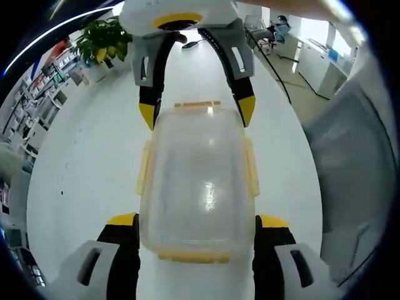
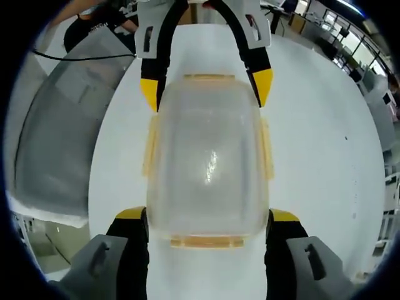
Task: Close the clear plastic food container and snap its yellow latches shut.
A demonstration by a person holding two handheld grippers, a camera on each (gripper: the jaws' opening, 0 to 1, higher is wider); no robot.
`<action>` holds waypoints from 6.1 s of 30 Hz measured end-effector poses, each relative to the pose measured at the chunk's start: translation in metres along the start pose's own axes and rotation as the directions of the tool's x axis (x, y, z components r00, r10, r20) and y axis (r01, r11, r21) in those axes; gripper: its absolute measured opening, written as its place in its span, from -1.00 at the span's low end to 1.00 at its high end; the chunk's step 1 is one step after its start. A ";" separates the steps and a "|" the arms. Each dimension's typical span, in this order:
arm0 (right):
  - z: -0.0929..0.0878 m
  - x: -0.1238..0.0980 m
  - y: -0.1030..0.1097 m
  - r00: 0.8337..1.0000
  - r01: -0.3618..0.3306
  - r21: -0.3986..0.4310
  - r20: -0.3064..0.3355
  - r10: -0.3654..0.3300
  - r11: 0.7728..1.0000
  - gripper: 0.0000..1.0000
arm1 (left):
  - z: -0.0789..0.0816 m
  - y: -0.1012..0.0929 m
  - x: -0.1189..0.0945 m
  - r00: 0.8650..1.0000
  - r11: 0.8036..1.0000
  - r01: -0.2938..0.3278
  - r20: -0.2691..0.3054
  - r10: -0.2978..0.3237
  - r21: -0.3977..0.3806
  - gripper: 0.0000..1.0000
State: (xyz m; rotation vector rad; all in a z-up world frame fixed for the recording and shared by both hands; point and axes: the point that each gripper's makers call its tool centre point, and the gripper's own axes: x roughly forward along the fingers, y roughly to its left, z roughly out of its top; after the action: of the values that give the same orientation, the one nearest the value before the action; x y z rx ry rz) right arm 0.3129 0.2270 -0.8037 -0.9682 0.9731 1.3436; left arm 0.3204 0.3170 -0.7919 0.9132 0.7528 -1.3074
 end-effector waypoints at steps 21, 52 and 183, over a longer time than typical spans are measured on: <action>0.043 0.014 0.021 1.000 0.013 0.037 0.013 -0.014 0.999 0.46 | -0.039 -0.015 -0.024 1.000 0.999 0.019 0.021 -0.020 0.031 0.41; 0.036 0.013 -0.065 0.999 0.033 0.046 -0.032 -0.032 0.998 0.48 | -0.034 0.069 -0.009 0.995 0.999 0.023 0.092 -0.026 0.036 0.42; 0.006 -0.066 0.120 0.550 0.235 0.875 0.240 -0.800 0.424 0.54 | -0.089 -0.134 -0.133 0.720 0.714 -0.056 0.467 0.514 -0.698 0.98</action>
State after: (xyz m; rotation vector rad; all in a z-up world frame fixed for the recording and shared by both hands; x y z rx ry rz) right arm 0.1929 0.2118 -0.7392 -0.0506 0.4705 0.4407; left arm 0.1743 0.4542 -0.7338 -0.0194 0.4137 -0.8532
